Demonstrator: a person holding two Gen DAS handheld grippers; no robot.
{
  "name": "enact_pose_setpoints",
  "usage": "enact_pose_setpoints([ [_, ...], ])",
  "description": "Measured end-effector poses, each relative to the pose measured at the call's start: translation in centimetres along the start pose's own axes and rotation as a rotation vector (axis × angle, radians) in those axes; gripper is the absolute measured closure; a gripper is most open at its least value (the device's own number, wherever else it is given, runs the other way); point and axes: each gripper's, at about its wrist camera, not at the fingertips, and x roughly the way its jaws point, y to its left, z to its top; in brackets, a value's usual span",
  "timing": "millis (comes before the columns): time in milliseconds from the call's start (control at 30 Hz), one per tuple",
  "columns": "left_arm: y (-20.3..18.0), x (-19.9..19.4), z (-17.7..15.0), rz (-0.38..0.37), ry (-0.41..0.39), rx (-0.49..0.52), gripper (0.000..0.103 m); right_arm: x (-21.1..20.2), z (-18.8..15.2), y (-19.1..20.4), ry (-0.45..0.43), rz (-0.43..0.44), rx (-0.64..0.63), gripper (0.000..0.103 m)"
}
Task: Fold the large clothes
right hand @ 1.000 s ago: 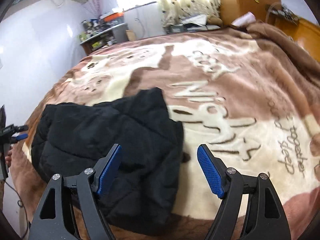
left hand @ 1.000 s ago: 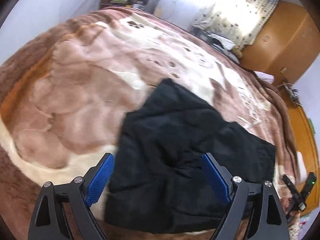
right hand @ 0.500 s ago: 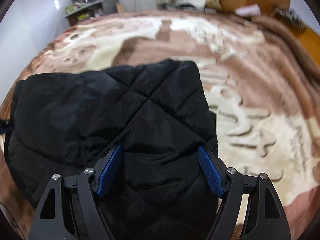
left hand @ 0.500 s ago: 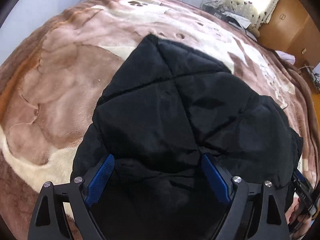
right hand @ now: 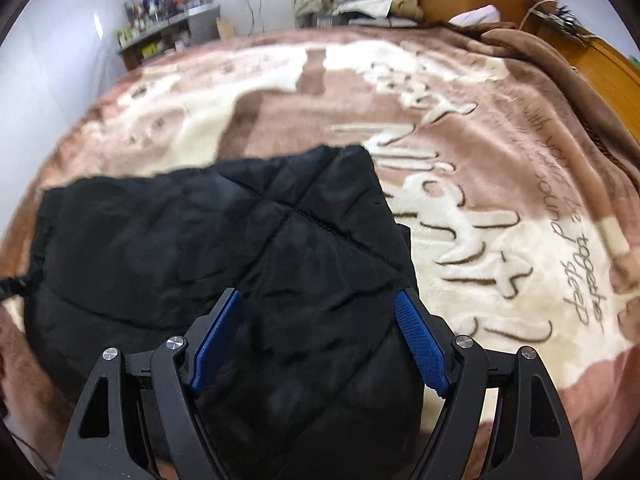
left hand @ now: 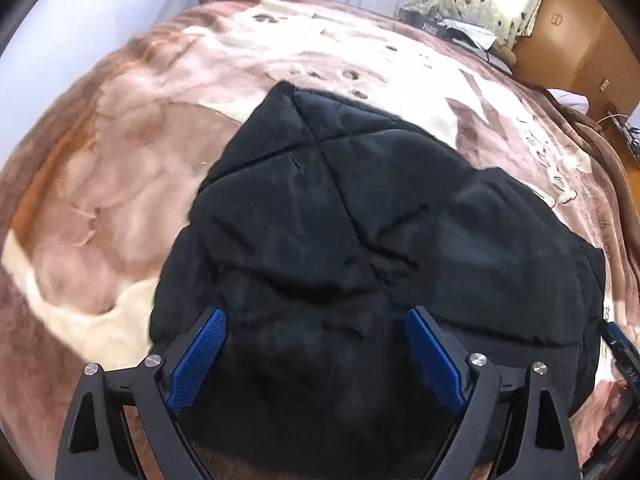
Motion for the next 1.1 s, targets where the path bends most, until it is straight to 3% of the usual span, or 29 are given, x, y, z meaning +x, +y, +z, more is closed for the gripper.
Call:
enact_pose_setpoints([
  [200,-0.8,-5.2,-4.3,-0.034,-0.068,-0.008,0.012,-5.9,-2.6,1.2,-0.084,0.040,0.027,0.025],
  [400,-2.2,-9.4,-9.2,0.062,-0.147,0.023,0.012,-9.8,-5.5,3.2,-0.146,-0.009,-0.022,0.024],
  [567,-3.8,-12.1,-13.3,0.090,-0.227,0.085,0.012,-12.4,-8.1,3.9,-0.199,-0.005,-0.033,0.024],
  [867,-6.2,-16.2,-17.9,0.083,-0.322,0.151,0.008,-15.6,-12.6,4.3,-0.256,-0.049,-0.021,0.024],
  [1100,-7.5,-18.0,-20.0,0.054,-0.352,0.168,0.008,-17.9,-14.7,5.2,-0.310,-0.072,-0.043,0.024],
])
